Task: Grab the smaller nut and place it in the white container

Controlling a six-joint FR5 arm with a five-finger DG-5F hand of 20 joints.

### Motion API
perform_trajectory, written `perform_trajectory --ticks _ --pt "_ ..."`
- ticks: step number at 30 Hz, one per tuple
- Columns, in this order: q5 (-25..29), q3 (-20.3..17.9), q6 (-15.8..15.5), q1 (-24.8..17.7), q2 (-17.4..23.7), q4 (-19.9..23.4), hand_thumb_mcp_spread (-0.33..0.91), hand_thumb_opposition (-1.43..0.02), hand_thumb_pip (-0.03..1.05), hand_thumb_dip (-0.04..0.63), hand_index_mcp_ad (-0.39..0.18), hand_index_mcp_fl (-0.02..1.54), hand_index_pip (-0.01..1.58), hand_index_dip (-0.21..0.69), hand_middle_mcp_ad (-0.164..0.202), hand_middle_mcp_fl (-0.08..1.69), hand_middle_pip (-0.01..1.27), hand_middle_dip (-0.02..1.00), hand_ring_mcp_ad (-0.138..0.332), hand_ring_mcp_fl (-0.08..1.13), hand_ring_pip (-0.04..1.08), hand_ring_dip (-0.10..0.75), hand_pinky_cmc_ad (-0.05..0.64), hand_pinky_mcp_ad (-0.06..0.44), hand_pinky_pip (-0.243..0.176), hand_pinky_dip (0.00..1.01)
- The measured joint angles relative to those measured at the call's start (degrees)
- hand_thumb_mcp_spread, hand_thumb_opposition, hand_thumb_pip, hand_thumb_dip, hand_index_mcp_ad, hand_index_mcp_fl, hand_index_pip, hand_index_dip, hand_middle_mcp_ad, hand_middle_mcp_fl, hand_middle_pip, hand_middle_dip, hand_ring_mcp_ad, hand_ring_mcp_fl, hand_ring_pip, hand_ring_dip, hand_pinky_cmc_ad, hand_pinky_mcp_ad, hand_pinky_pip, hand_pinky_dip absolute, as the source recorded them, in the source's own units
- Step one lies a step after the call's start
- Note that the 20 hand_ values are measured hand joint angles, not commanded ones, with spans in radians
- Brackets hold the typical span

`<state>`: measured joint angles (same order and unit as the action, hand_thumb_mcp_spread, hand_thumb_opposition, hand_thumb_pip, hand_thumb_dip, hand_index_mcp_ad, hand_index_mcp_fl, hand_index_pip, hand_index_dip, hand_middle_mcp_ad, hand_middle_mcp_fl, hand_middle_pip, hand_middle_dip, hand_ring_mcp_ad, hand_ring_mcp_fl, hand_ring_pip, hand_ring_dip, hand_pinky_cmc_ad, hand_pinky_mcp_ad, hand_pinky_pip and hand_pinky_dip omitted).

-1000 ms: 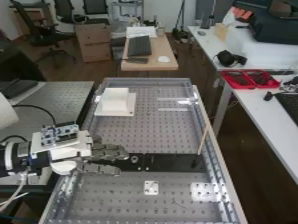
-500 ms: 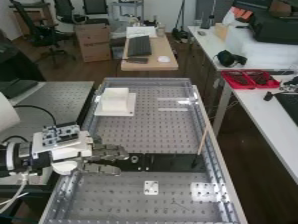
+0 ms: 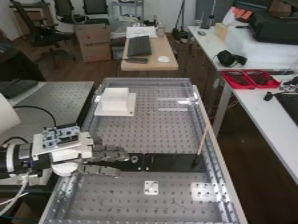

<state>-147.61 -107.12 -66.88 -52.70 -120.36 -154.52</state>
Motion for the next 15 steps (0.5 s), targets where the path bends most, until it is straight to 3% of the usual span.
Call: perform_trajectory --ticks 15 --pt "0.4 0.2 0.0 -0.3 -0.5 -0.1 0.44 -0.85 0.72 0.251 -0.175 0.07 1.56 0.154 0.037 0.16 0.12 0.2 0.106 0.0 0.09 0.082 0.346 0.286 -0.026 0.24"
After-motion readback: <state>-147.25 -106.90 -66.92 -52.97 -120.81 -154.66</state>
